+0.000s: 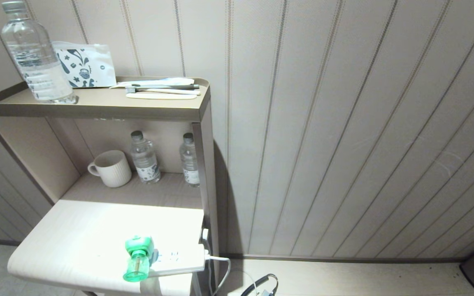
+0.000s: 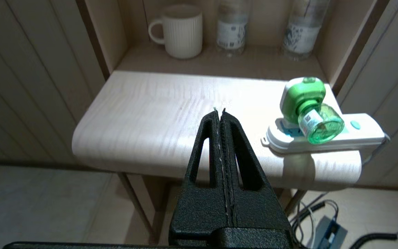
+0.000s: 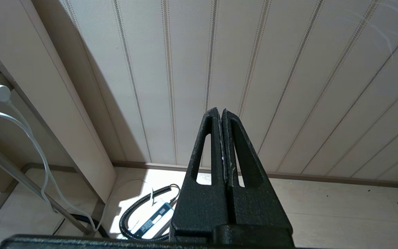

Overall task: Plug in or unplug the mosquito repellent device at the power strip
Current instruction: Hold the socket with your right hand and unplug it with your left hand

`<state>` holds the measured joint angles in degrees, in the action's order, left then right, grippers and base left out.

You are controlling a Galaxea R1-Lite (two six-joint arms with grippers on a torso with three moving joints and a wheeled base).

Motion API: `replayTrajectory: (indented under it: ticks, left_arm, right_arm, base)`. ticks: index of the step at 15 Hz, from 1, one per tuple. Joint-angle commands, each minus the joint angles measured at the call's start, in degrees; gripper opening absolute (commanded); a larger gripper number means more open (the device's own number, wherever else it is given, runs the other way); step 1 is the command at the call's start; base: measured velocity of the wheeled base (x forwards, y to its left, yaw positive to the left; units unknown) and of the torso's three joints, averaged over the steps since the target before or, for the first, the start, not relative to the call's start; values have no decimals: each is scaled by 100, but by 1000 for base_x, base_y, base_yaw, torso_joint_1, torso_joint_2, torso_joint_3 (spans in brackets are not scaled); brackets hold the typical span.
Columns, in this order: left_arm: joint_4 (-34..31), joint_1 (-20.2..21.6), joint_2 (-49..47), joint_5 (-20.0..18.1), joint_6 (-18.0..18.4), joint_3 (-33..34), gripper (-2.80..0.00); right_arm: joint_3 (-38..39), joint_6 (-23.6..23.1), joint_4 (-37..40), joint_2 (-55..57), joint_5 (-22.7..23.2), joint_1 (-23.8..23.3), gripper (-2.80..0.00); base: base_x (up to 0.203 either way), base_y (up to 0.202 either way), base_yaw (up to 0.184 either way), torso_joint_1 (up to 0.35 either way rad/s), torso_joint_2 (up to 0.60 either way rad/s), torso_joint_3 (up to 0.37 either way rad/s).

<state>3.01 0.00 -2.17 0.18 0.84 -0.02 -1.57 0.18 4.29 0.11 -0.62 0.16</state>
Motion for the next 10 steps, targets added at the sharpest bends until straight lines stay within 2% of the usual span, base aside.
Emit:
replayTrajectory:
  ticks: [1,3,5,7,10]
  left_arm:
    - [-26,-11,-941,90,-187,-304,-280]
    - [-65,-82,-1887,269,-610,-1198,-280]
    - [-333,-207,-2950,367,-822,-2157,-280]
    - [-1538,-329,-3967,379,-965,-3595,-280]
    - [-4171,-720,-5677,313,-1334,-5782,-280]
  right_arm:
    - [-1,-1,7,-2,1,2,-280]
    - [-1,-1,2,-2,1,2,-280]
    - [-1,-1,2,-2,1,2,-280]
    - [-1,-1,2,7,1,2,-280]
    - [-1,-1,2,-2,1,2,-280]
  base:
    - [0,0,0,0,0,0]
    - [0,0,0,0,0,0]
    - [0,0,0,0,0,0]
    - [0,0,0,0,0,0]
    - [0,0,0,0,0,0]
